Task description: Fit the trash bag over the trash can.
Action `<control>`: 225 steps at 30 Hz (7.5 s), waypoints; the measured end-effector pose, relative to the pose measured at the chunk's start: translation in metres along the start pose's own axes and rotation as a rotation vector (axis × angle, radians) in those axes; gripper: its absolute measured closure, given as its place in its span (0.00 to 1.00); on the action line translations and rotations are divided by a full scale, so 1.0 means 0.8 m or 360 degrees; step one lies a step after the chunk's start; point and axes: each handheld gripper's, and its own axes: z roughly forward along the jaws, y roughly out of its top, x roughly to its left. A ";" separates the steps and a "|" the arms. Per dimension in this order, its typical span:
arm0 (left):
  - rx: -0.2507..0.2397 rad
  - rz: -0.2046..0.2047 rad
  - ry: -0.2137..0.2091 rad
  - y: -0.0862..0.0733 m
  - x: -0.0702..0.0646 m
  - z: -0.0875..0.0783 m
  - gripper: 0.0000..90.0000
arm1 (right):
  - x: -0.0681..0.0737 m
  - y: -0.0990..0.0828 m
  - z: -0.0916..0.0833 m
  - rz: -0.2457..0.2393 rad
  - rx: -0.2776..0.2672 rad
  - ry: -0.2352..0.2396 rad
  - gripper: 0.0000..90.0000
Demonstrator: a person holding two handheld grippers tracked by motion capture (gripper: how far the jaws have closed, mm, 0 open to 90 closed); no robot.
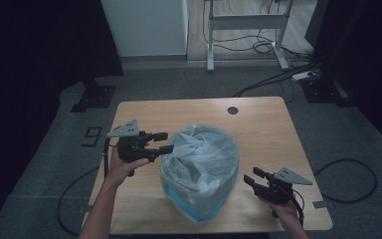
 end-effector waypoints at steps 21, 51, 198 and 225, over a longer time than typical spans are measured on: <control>0.0667 0.0210 -0.0059 0.031 0.005 0.100 0.78 | 0.007 -0.001 -0.002 -0.0011 0.0019 0.0026 0.51; 0.0546 0.0243 -0.0098 0.057 -0.012 0.093 0.56 | 0.008 0.001 -0.004 -0.0003 0.0018 0.0030 0.51; 0.0280 0.0118 0.0273 -0.044 -0.065 -0.032 0.45 | -0.006 -0.006 -0.011 0.0016 0.0042 -0.0073 0.50; 0.0343 -0.0212 0.0500 -0.194 -0.053 -0.057 0.45 | -0.011 -0.018 -0.014 -0.0022 0.0085 -0.0150 0.50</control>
